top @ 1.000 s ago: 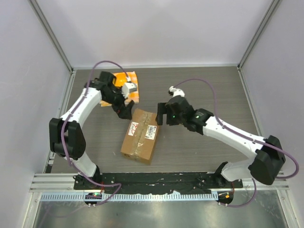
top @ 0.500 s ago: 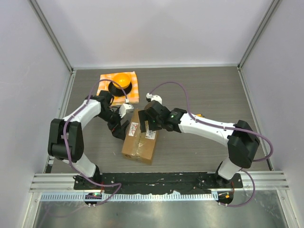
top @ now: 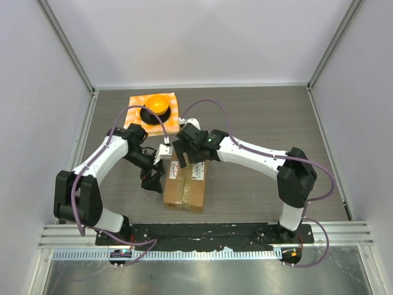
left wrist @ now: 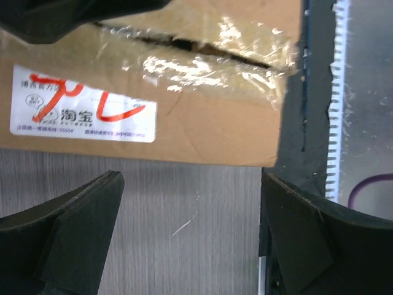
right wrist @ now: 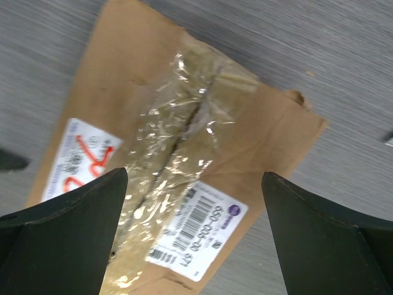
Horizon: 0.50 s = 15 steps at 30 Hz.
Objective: Unpack the express box
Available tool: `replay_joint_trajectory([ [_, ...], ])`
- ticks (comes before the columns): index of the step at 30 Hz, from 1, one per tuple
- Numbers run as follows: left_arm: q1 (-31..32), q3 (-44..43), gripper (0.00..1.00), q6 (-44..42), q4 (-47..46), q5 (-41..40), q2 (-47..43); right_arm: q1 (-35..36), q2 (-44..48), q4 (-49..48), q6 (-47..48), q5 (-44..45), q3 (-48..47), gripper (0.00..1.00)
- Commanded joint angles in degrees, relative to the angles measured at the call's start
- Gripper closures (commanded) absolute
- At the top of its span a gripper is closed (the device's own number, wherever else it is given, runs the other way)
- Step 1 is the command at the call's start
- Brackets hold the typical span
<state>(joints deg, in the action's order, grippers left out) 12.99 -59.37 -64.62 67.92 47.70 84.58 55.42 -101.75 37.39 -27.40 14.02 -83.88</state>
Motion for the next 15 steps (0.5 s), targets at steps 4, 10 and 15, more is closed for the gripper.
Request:
replay_joint_trajectory([
  [4,-8.3,-1.4,0.0,19.8,-20.1,6.4,-3.6,1.9,-0.3,11.7,6.0,10.8,-4.3,0.03],
  [10,-10.6,-12.9,0.0,28.9,-24.9,9.1,6.0,3.6,1.5,10.3,3.7,12.4,-1.5,0.03],
  [15,-8.7,-20.0,0.0,30.8,-26.2,14.1,12.5,5.7,-2.0,11.5,3.7,13.3,-3.2,0.03],
])
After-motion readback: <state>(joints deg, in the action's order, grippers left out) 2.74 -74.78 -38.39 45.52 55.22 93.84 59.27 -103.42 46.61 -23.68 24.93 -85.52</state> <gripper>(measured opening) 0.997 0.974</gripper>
